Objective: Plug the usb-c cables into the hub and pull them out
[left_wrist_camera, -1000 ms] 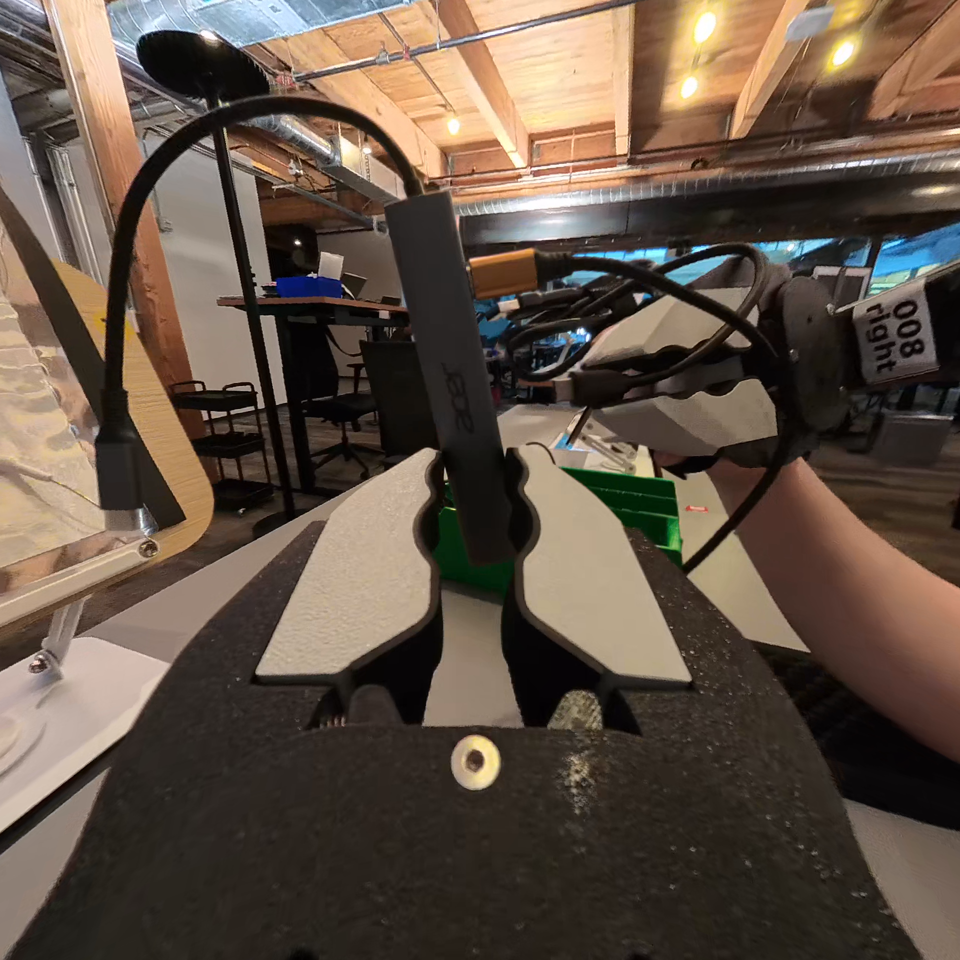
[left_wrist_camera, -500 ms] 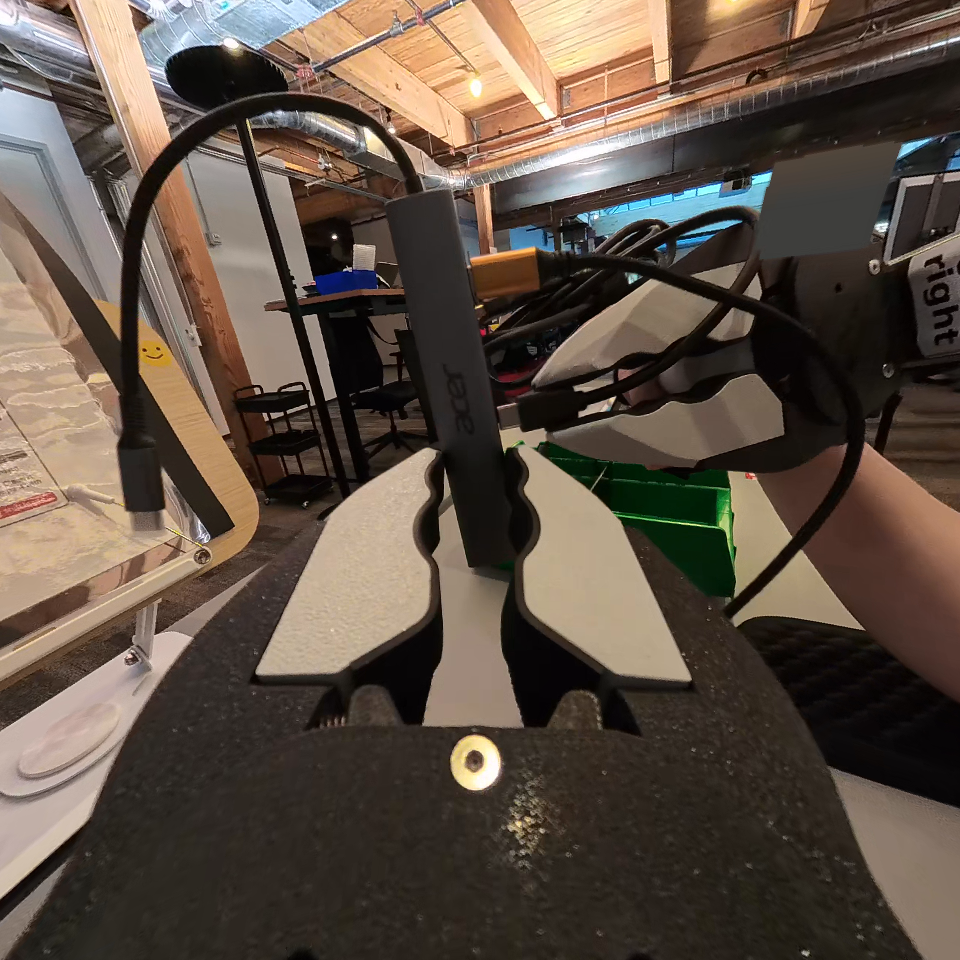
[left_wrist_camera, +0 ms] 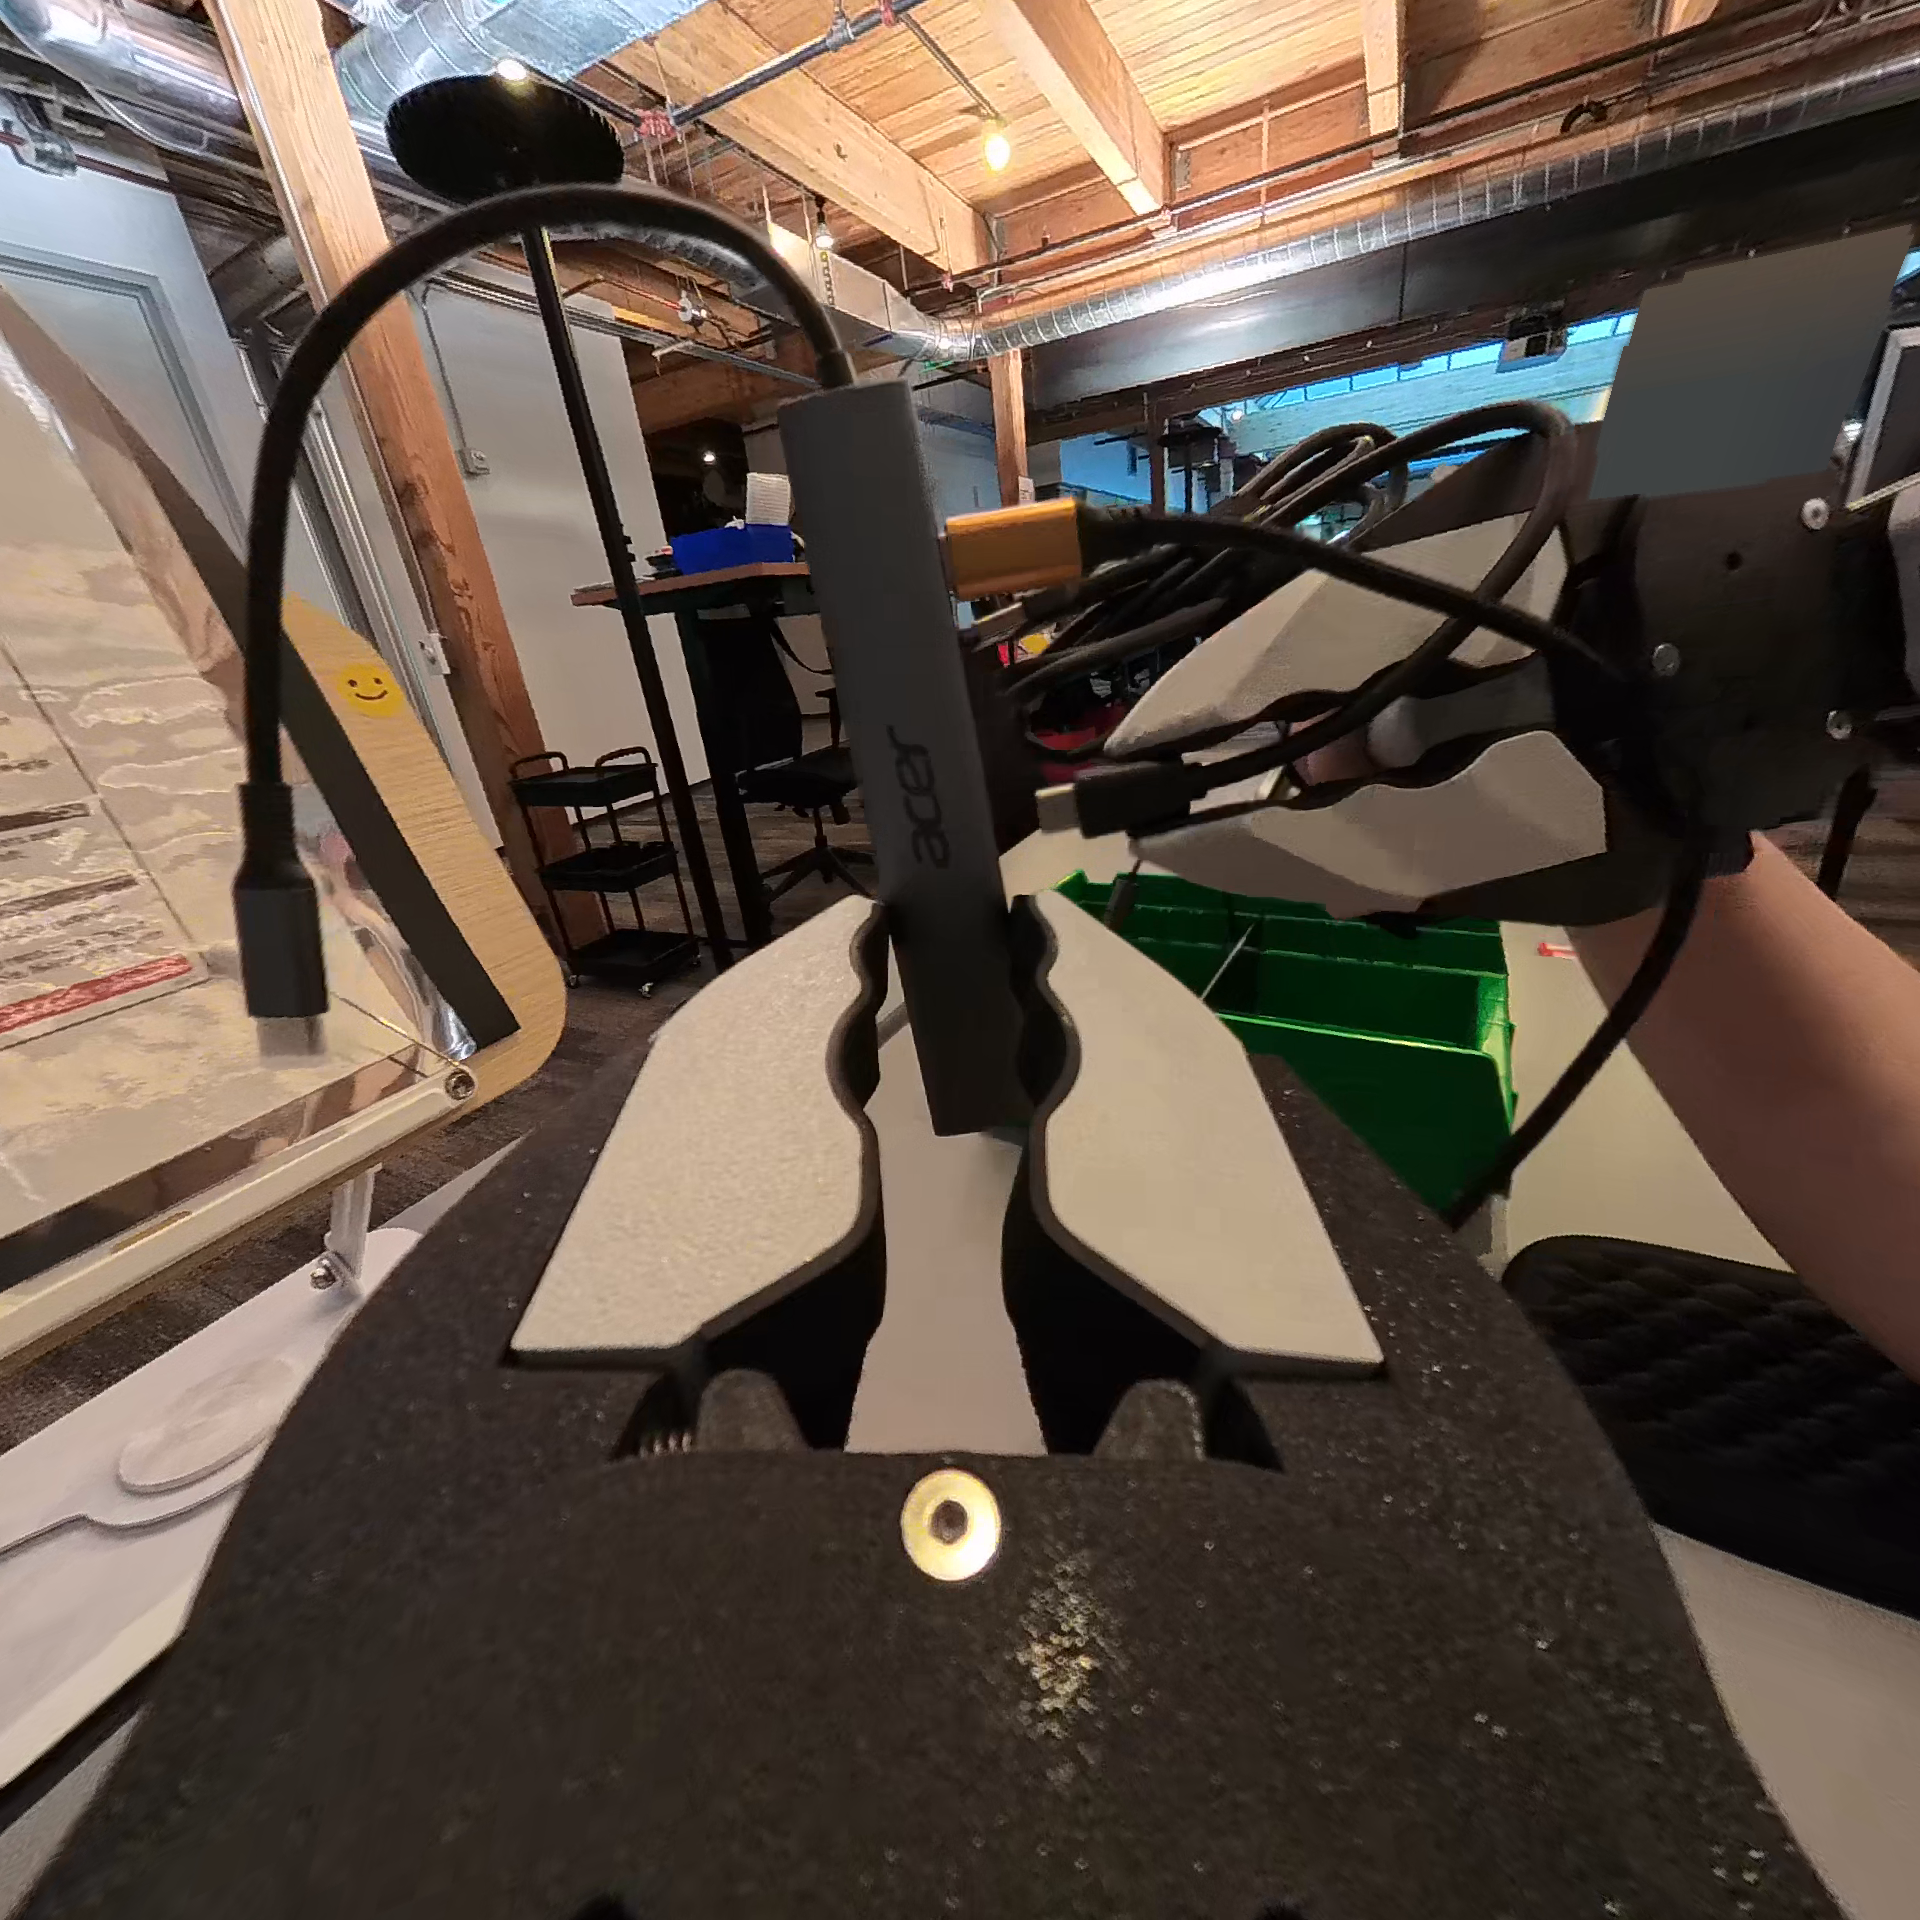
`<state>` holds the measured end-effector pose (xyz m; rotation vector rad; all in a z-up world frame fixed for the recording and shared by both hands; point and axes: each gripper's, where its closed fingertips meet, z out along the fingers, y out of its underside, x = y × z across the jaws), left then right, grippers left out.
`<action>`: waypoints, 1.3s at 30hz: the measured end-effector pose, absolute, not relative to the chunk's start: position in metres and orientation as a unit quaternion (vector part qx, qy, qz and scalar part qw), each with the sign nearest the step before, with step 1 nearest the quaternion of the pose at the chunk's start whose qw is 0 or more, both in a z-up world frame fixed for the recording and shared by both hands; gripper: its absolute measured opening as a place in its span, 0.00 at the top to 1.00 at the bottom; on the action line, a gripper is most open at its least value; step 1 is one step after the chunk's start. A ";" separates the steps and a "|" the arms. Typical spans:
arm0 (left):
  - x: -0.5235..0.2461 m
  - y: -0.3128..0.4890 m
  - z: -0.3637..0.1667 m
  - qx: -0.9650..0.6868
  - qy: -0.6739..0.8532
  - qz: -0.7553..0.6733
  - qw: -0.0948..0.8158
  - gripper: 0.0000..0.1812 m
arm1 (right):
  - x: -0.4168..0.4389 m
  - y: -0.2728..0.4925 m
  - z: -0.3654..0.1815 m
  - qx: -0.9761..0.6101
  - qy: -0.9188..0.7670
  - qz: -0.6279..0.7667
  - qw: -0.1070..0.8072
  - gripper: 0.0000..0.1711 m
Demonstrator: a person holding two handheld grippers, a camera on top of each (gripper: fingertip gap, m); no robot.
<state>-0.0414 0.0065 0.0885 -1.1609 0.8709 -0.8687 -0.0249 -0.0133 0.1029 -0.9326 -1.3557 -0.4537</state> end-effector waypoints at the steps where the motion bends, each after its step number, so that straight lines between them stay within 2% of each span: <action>1: -0.044 0.009 0.089 -0.517 0.383 -0.380 0.665 0.88 | -0.017 -0.011 0.104 -0.419 -0.592 -0.209 0.655 0.92; 9: -0.066 0.031 0.087 -0.543 0.351 -0.347 0.679 0.88 | 0.032 -0.032 0.159 -0.450 -0.490 -0.188 0.722 0.92; 13: -0.075 0.039 0.087 -0.547 0.329 -0.343 0.689 0.88 | -0.010 -0.067 0.175 -0.418 -0.505 -0.116 0.747 0.92; 17: -0.085 0.042 0.093 -0.542 0.306 -0.349 0.700 0.88 | -0.081 -0.083 0.162 -0.424 -0.529 0.000 0.735 0.92; 20: -0.094 0.043 0.100 -0.538 0.293 -0.353 0.707 0.88 | -0.115 -0.073 0.155 -0.447 -0.465 0.045 0.763 0.92; 24: -0.106 0.042 0.110 -0.529 0.279 -0.353 0.720 0.88 | -0.140 -0.070 0.141 -0.434 -0.425 0.019 0.794 0.92; 31: -0.115 0.040 0.119 -0.515 0.273 -0.360 0.729 0.88 | -0.134 -0.050 0.131 -0.474 -0.416 0.058 0.774 0.92; 39: -0.107 0.034 0.120 -0.505 0.299 -0.363 0.724 0.88 | -0.088 -0.013 0.128 -0.500 -0.442 -0.070 0.741 0.92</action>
